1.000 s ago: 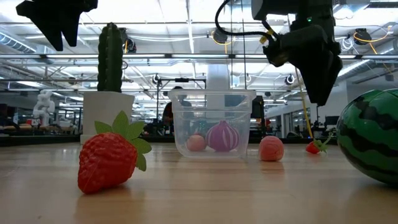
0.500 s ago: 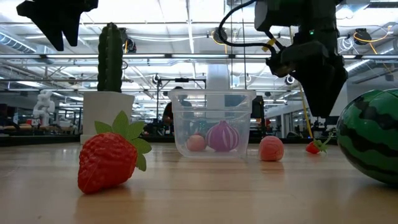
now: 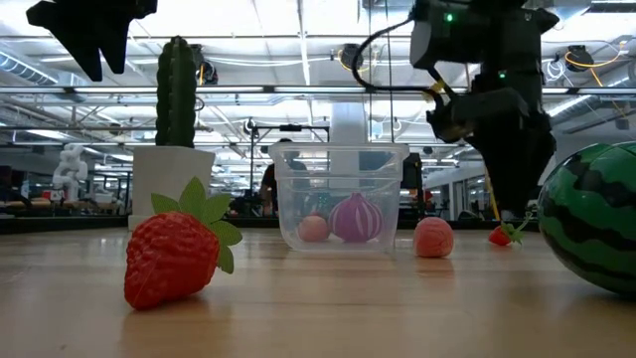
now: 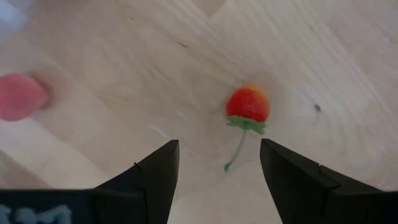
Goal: Pick and placing Produce into tupperware
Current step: Put the top red strawberry into the transparent bin
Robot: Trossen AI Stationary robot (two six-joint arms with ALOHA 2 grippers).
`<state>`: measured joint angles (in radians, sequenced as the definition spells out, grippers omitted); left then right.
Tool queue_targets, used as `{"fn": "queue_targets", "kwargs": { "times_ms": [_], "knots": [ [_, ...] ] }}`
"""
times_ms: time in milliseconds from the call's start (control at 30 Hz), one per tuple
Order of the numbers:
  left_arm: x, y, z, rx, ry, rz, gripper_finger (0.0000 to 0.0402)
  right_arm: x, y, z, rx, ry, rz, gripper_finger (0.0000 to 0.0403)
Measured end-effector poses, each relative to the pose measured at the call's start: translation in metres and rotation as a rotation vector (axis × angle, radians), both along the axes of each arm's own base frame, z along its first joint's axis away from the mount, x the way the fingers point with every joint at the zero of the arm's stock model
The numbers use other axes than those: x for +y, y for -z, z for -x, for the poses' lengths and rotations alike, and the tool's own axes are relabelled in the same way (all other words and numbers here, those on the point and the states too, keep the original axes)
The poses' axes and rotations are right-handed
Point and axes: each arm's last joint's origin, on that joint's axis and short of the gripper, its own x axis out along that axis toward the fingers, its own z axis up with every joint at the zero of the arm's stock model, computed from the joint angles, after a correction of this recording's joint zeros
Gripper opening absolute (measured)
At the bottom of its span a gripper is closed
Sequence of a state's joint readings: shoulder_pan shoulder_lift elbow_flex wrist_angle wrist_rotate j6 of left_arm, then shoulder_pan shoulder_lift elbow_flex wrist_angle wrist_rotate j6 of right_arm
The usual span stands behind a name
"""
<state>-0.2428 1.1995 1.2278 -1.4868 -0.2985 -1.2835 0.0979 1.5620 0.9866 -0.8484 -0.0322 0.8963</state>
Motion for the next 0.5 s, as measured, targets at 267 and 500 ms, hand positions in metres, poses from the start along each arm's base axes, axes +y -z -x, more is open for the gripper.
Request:
{"fn": "queue_targets", "kwargs": {
  "times_ms": [267,500],
  "knots": [
    [0.0005,-0.0002,-0.0001,-0.003,0.001,-0.017,0.023,-0.0084,0.0094,0.0049,0.015,0.005,0.002,0.0215],
    [0.0005,-0.0002,-0.0001,-0.003,0.002,-0.018,0.023,-0.01,0.0093,-0.0015,-0.048,0.002,-0.003,0.0215]
  ]
}}
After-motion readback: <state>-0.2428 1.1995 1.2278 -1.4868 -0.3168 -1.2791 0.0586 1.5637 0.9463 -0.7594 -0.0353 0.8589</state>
